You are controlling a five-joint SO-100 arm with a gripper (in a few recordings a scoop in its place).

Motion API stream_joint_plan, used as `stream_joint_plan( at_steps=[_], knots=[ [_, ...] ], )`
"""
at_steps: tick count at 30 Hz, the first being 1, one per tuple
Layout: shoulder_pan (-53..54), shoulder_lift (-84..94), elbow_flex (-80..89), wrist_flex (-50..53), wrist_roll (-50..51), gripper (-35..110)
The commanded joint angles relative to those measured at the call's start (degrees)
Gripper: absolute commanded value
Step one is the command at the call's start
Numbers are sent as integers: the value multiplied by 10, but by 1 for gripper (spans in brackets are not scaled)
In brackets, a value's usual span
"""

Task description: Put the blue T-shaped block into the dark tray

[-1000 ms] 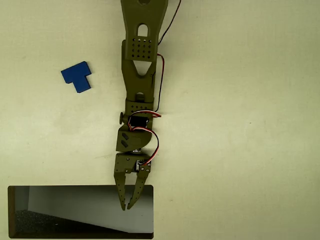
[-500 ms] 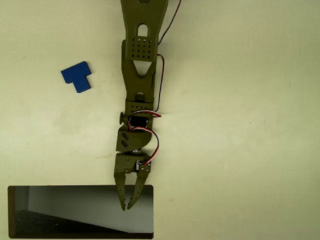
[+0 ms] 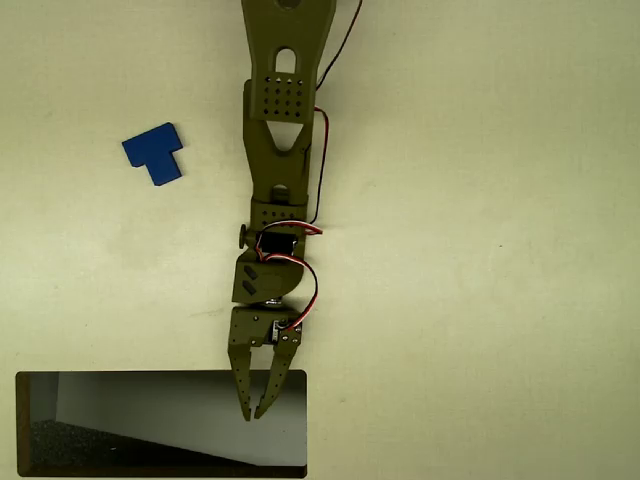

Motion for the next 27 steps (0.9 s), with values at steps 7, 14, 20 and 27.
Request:
stream_joint_plan(
  at_steps=[7, 14, 20, 27],
  knots=[
    [-2, -1, -1, -19, 7, 0],
    [-16, 129, -160, 247, 147, 0],
    [-9, 460, -136, 760, 192, 0],
    [70, 825, 133, 1368, 60, 0]
  ],
)
